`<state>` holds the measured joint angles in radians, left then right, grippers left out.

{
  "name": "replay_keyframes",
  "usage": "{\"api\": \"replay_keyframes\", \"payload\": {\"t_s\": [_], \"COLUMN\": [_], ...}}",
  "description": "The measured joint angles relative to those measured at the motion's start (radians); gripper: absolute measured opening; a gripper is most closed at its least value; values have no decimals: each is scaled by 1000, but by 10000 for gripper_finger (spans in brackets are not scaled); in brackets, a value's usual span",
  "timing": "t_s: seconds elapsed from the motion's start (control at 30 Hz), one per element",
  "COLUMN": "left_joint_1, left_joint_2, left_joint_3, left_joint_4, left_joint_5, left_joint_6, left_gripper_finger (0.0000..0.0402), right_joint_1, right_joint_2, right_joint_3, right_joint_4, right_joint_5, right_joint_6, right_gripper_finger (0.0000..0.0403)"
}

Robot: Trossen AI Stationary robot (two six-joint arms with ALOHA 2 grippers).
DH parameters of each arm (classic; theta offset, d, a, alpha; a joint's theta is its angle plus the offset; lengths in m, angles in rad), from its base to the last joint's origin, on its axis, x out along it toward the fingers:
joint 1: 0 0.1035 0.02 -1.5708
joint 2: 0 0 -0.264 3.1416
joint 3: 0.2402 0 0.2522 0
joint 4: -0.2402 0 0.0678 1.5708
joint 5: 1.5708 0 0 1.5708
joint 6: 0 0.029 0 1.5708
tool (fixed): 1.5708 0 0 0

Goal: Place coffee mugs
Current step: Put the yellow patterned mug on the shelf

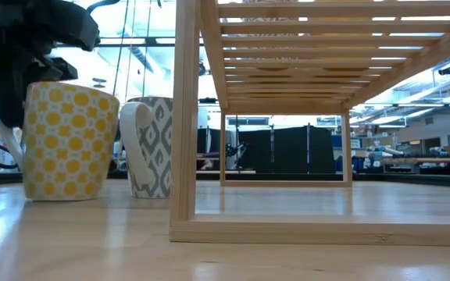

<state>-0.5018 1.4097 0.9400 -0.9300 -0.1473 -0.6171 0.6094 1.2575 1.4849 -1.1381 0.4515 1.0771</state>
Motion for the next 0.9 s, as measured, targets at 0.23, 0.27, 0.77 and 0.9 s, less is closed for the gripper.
{"api": "replay_keyframes", "payload": {"t_s": [0.23,0.27,0.77,0.9], "left_joint_1": [0,0,-2,-1], "left_joint_2": [0,0,-1,-1], "left_joint_3": [139,162,594,659], "left_joint_4": [-156,-178,-324,-273], "left_joint_5": [-2,-2,-6,-31], "left_joint_6": [-27,-28,-162,-188], "left_gripper_finger": [71,71,71,71], "right_joint_1": [0,0,0,0], "right_joint_2": [0,0,0,0], "right_joint_3": [0,0,0,0], "right_joint_4": [0,0,0,0], "right_joint_5": [0,0,0,0], "right_joint_6": [0,0,0,-4], "right_gripper_finger": [101,101,101,101]}}
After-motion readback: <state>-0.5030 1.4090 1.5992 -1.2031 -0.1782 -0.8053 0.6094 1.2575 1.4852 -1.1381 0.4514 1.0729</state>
